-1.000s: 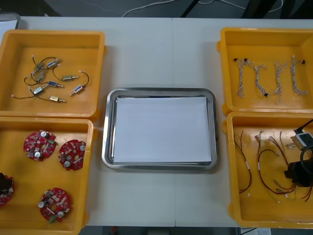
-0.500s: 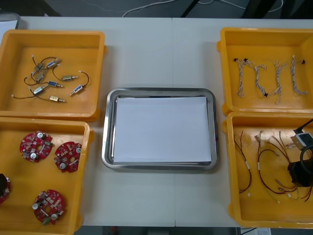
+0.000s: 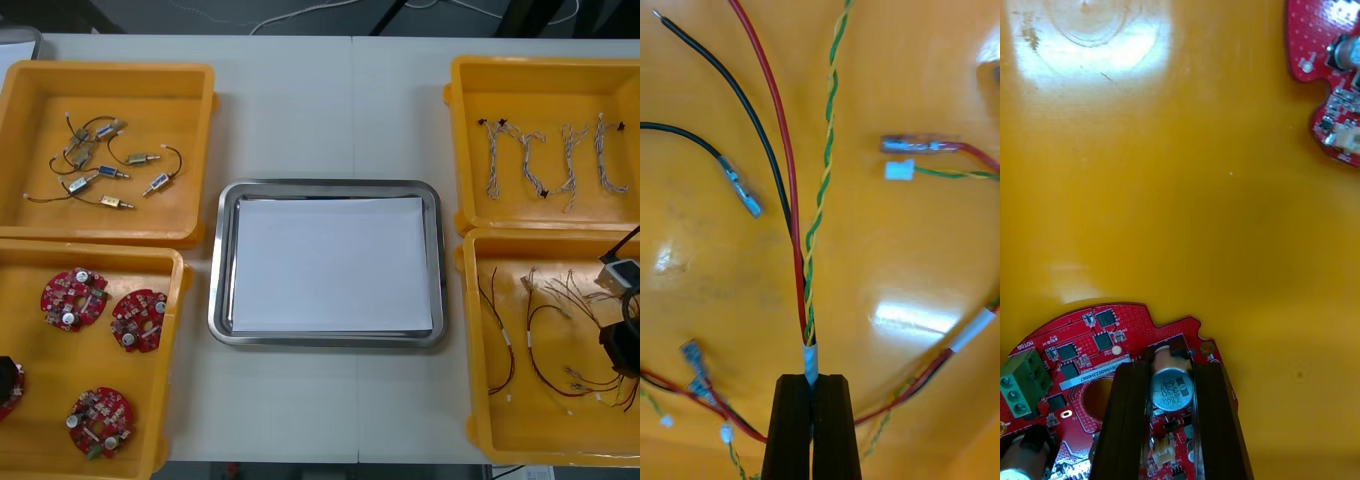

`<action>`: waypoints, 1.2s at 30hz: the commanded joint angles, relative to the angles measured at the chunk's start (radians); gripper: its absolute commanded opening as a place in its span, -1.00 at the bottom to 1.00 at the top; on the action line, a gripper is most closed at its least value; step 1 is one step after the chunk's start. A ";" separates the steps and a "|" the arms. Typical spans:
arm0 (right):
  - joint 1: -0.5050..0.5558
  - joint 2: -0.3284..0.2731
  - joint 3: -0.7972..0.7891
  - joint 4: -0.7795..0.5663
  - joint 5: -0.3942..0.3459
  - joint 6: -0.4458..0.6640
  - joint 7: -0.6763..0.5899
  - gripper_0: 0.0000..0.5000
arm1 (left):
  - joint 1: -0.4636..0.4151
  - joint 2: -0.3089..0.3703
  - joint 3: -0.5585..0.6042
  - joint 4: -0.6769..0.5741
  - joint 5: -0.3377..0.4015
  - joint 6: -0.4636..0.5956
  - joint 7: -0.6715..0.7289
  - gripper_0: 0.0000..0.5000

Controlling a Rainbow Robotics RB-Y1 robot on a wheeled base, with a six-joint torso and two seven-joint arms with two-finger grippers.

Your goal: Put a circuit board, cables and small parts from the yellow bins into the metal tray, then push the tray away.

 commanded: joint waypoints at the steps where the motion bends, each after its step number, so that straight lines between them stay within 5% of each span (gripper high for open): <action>1: -0.037 0.007 -0.079 -0.070 -0.021 0.061 0.030 -1.00 | -0.014 -0.030 -0.025 -0.032 0.013 0.043 0.096 -0.46; 16: -0.071 0.009 -0.268 -0.200 -0.196 0.235 0.032 -1.00 | -0.075 -0.061 -0.079 -0.098 -0.008 0.121 0.161 -0.44; 32: -0.223 0.020 -0.288 -0.318 -0.265 0.345 0.006 -1.00 | -0.144 -0.075 -0.159 -0.109 -0.031 0.124 0.195 -0.43; 35: -0.245 0.020 -0.279 -0.318 -0.309 0.345 -0.010 -1.00 | -0.148 -0.075 -0.162 -0.109 -0.030 0.124 0.196 -0.32; 36: -0.249 0.020 -0.271 -0.318 -0.318 0.345 -0.023 -1.00 | -0.151 -0.075 -0.162 -0.109 -0.030 0.126 0.196 -0.12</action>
